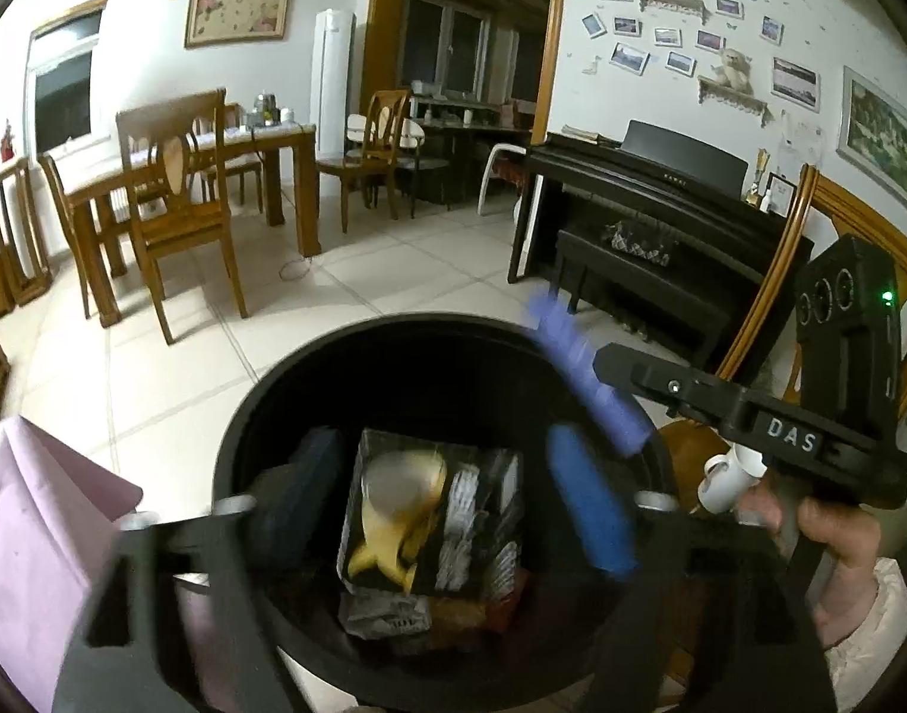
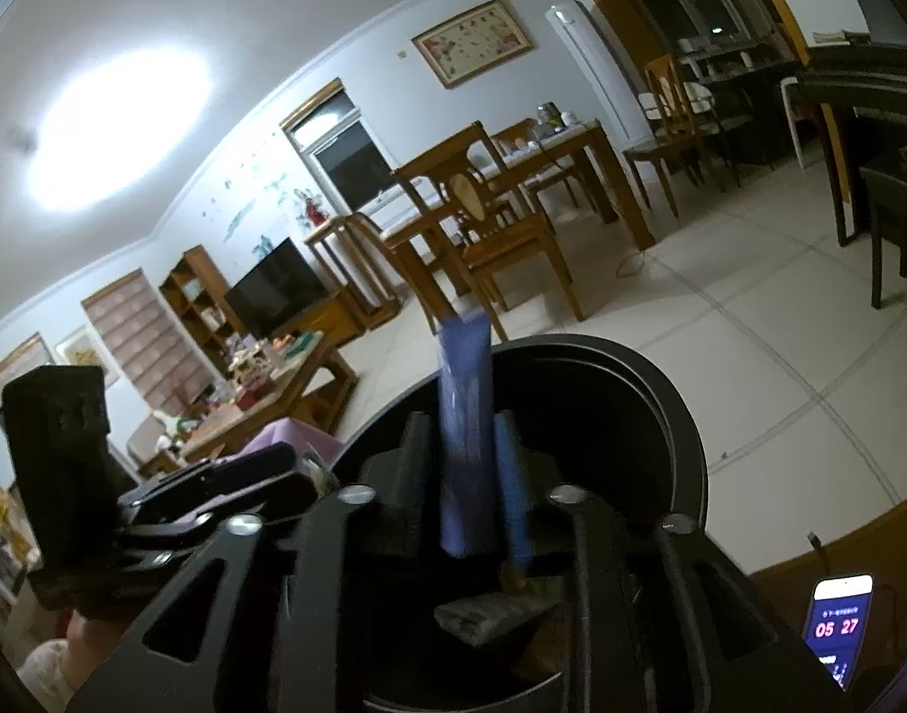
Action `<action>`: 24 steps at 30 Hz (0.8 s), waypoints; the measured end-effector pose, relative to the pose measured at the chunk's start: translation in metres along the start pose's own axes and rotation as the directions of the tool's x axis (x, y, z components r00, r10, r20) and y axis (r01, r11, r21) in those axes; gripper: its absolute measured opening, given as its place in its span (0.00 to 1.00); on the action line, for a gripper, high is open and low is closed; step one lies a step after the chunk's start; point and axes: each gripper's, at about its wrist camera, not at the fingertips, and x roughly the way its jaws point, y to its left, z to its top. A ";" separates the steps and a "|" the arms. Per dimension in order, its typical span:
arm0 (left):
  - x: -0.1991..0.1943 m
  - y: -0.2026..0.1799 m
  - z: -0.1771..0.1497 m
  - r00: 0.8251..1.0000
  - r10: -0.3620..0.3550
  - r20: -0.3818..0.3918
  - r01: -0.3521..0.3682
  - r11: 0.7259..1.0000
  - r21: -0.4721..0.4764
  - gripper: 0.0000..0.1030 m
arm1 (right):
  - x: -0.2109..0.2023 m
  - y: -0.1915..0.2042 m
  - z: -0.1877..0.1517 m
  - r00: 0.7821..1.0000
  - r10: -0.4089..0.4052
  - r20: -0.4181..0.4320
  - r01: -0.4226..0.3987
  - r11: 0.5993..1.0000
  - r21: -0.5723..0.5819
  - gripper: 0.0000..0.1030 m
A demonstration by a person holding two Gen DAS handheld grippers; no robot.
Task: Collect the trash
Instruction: 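Carry the battery card and blue pack to the bin and release both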
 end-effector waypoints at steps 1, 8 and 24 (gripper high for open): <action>-0.004 -0.001 0.000 1.000 0.013 0.019 -0.013 1.000 0.007 0.95 | 0.000 -0.001 0.000 1.000 -0.005 0.006 0.005 1.000 0.000 0.46; -0.018 -0.004 -0.001 0.999 0.028 0.030 -0.029 0.999 0.045 0.95 | 0.003 0.000 -0.003 1.000 -0.009 -0.003 0.009 1.000 -0.005 0.54; -0.111 0.049 -0.026 0.983 0.151 0.105 -0.149 0.989 -0.027 0.95 | 0.015 0.100 -0.011 0.997 0.061 -0.041 -0.065 0.992 -0.112 0.75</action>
